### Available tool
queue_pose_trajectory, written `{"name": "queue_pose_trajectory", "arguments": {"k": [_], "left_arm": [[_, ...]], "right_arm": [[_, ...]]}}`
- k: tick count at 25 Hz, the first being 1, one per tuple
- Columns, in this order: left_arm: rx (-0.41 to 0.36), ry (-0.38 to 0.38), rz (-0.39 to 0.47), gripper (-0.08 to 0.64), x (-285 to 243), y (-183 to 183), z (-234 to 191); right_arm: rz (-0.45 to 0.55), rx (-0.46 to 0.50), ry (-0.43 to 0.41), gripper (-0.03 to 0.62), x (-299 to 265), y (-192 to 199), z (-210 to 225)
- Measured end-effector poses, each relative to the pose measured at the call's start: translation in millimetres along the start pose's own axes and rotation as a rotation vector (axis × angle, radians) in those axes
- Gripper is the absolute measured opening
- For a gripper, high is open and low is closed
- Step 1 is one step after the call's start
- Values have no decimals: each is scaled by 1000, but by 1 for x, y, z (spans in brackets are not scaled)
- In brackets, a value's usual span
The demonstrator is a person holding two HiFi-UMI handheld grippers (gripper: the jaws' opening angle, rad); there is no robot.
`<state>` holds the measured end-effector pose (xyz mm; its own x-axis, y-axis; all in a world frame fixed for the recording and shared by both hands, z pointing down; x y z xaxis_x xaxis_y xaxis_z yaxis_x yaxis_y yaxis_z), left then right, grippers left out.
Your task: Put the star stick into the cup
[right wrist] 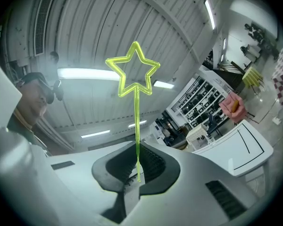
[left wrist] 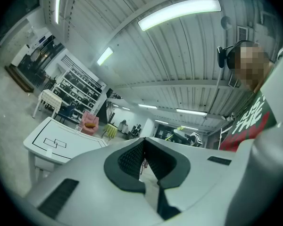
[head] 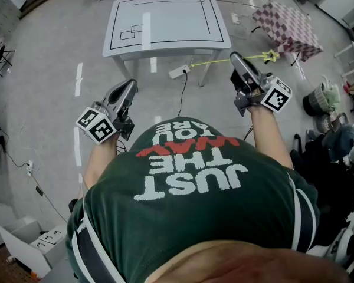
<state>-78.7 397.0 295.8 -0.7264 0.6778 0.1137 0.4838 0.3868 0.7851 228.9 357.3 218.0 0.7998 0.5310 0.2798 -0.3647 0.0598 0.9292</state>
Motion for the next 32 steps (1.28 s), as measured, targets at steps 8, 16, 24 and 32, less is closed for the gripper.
{"name": "queue_pose_trajectory", "arguments": {"k": [8, 16, 24, 32], "left_arm": [[-7, 8, -14, 11, -29, 12, 22], [-21, 11, -24, 11, -72, 40, 53], [-23, 4, -48, 11, -120, 76, 82], [-29, -11, -75, 11, -144, 84, 84]], "right_arm": [[11, -5, -14, 43, 25, -17, 10], [14, -2, -37, 43, 68, -40, 31], [14, -14, -42, 43, 120, -54, 62], [28, -25, -43, 43, 138, -52, 85]]}}
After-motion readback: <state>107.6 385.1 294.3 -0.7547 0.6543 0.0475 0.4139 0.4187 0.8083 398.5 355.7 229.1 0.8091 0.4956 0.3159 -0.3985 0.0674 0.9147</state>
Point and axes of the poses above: the fingertips, and each gripper's own axes: x backward along the fingers, z to its right, y out of its underside, the point moved 2 cm from there along x, backward along the fingers, and after that the axes turned 13 degrees about x, right-handed, at the moved point
